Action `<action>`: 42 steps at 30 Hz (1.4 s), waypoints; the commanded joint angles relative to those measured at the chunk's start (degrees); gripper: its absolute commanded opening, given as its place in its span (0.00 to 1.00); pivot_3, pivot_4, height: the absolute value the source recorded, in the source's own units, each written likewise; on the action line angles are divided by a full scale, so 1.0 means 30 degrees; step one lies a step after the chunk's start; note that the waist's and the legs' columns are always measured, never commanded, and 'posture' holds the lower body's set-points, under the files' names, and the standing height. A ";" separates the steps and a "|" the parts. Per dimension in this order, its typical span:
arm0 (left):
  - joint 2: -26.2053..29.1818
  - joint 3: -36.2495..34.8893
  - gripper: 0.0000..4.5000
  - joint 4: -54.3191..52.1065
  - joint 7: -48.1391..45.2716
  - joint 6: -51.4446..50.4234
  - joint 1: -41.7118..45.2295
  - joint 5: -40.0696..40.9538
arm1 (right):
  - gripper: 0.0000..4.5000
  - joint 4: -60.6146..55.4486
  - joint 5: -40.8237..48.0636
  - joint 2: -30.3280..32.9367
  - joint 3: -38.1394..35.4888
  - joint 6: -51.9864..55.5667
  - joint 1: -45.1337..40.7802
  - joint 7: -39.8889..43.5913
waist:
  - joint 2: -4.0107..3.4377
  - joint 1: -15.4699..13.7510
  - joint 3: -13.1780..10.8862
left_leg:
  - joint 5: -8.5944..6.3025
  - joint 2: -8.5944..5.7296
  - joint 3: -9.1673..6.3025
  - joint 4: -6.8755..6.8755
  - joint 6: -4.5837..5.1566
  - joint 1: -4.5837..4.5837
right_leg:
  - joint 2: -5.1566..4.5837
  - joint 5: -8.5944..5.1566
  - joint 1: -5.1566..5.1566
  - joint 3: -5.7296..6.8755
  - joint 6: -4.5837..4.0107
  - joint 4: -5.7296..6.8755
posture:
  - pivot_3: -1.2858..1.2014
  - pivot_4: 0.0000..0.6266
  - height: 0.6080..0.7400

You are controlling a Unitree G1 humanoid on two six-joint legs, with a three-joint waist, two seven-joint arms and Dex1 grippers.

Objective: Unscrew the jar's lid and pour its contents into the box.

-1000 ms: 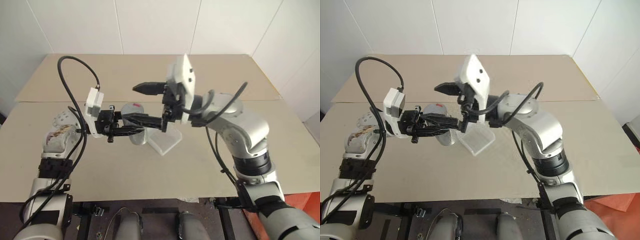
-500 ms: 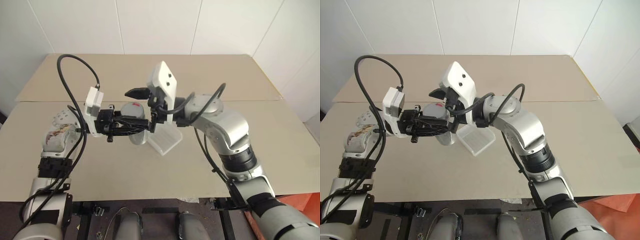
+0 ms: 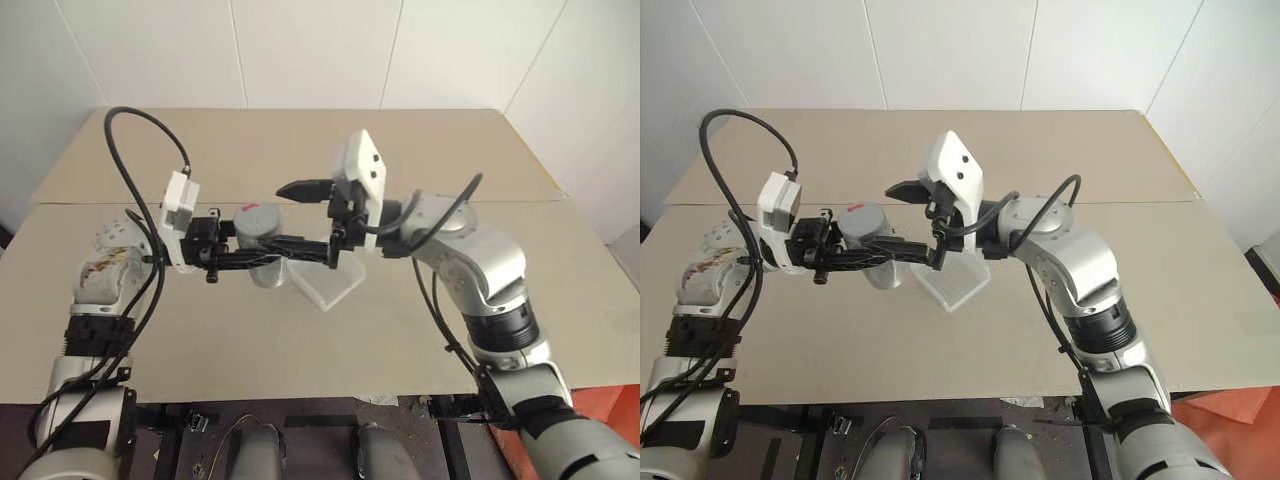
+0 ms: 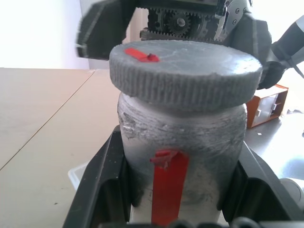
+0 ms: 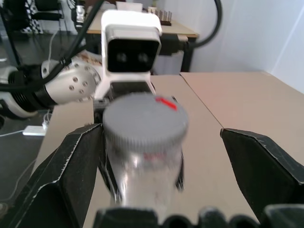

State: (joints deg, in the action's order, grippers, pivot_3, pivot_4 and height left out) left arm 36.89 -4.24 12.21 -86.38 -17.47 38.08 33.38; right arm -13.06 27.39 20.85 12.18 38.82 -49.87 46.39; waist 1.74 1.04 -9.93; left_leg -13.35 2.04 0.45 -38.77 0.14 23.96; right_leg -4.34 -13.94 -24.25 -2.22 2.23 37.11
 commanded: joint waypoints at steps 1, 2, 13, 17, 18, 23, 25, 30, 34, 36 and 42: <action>0.0284 -0.0290 0.43 -0.0911 -0.0599 0.0099 -0.0042 0.0519 | 0.99 -0.0136 -0.0170 0.0614 -0.1611 -0.0620 0.0104 -0.0431 | 0.0000 -0.0008 0.0000 | 0.0000 -0.0001 0.0000 0.0000 0.0000 0.0000 | 0.0000 0.0000 0.0001 0.0000 0.0000 -0.0002 | 0.52 0.24 1.00; 0.0301 -0.0303 0.43 -0.0947 -0.0617 0.0065 -0.0066 0.0527 | 0.99 -0.0182 -0.0186 0.0712 -0.1669 -0.0664 0.0172 -0.0400 | 0.0000 -0.0012 0.0000 | 0.0000 -0.0002 0.0002 0.0000 0.0000 0.0000 | -0.0002 0.0000 0.0000 -0.0001 0.0000 -0.0001 | 0.52 0.24 1.00; 0.0261 -0.0346 0.43 -0.1131 -0.0580 0.0035 -0.0187 0.0432 | 0.99 -0.1394 0.0050 0.1328 -0.2020 -0.0553 0.1139 0.0000 | 0.0000 -0.0013 0.0000 | 0.0000 -0.0002 0.0002 0.0000 0.0000 0.0002 | -0.0003 0.0000 0.0000 -0.0003 0.0000 -0.0003 | 0.52 0.24 1.00; -0.0029 -0.0187 0.43 -0.0835 -0.0338 0.0411 -0.0053 0.0120 | 0.99 -0.2686 0.1287 0.1646 -0.2311 -0.0190 0.1537 0.0859 | 0.0001 -0.0028 0.0000 | 0.0000 0.0000 0.0001 0.0000 0.0000 0.0002 | -0.0001 0.0000 0.0001 -0.0001 0.0000 -0.0005 | 0.52 0.24 1.00; -0.0114 -0.0130 0.43 -0.0774 -0.0289 0.0510 -0.0031 0.0042 | 0.99 -0.3027 0.1643 0.1554 -0.2282 -0.0017 0.1517 0.0849 | 0.0001 -0.0033 0.0000 | 0.0000 0.0000 0.0000 0.0000 0.0001 0.0002 | -0.0001 0.0000 0.0002 -0.0001 0.0000 -0.0004 | 0.52 0.24 1.00; -0.0393 0.0092 0.43 -0.0609 -0.0169 0.0821 0.0077 -0.0207 | 0.99 -0.3582 0.1898 0.0862 -0.1344 0.0645 0.0946 0.0044 | 0.0001 0.0017 0.0000 | 0.0000 0.0002 0.0000 -0.0003 0.0000 -0.0001 | 0.0002 0.0000 0.0004 -0.0002 0.0000 -0.0001 | 0.52 0.24 1.00; -0.0423 0.0207 0.43 -0.0529 -0.0277 0.0933 0.0157 -0.0302 | 0.99 -0.3318 0.1784 0.0353 -0.0963 0.0938 0.0487 -0.0420 | 0.0001 0.0083 0.0000 | 0.0000 0.0001 0.0000 -0.0003 0.0000 -0.0002 | 0.0004 0.0000 -0.0001 -0.0004 0.0000 0.0004 | 0.52 0.24 1.00; -0.0535 0.0361 0.43 -0.0352 -0.0418 0.1191 0.0315 -0.0498 | 0.99 -0.2361 0.0984 -0.0704 -0.0009 0.1448 -0.0519 -0.1562 | 0.0000 0.0031 0.0000 | 0.0000 -0.0001 -0.0001 -0.0003 0.0000 -0.0002 | 0.0000 0.0000 0.0002 -0.0002 0.0000 0.0001 | 0.52 0.24 1.00; -0.0543 0.0368 0.43 -0.0307 -0.0464 0.1275 0.0333 -0.0536 | 0.99 -0.1892 0.0673 -0.1030 0.0386 0.1589 -0.0850 -0.1740 | 0.0000 -0.0048 0.0000 | 0.0000 -0.0003 -0.0002 -0.0004 0.0000 0.0001 | -0.0002 0.0000 0.0002 0.0002 0.0000 0.0001 | 0.52 0.24 1.00; -0.0529 0.0358 0.43 -0.0343 -0.0467 0.1295 0.0292 -0.0533 | 0.99 -0.1736 0.0478 -0.1101 0.0578 0.1554 -0.0867 -0.1693 | 0.0000 -0.0039 0.0000 | 0.0000 -0.0004 0.0000 -0.0005 0.0000 0.0003 | -0.0005 0.0000 0.0003 0.0002 0.0000 0.0002 | 0.52 0.24 1.00; -0.0466 0.0304 0.43 -0.0372 -0.0477 0.1366 0.0181 -0.0544 | 0.99 -0.1511 0.0274 -0.1272 0.0716 0.1521 -0.0858 -0.1538 | 0.0000 -0.0017 0.0000 | 0.0000 -0.0001 -0.0001 -0.0004 0.0000 0.0002 | 0.0000 0.0000 -0.0001 0.0001 0.0000 0.0003 | 0.52 0.24 1.00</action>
State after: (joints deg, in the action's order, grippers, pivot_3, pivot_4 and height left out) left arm 35.20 -2.85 12.12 -87.45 -14.73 37.68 31.56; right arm -16.66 28.19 17.29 14.98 43.86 -50.86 41.49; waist 1.74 0.99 -9.93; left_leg -13.35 2.03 0.45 -38.78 0.14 23.97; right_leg -4.35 -13.94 -24.25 -2.21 2.23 37.12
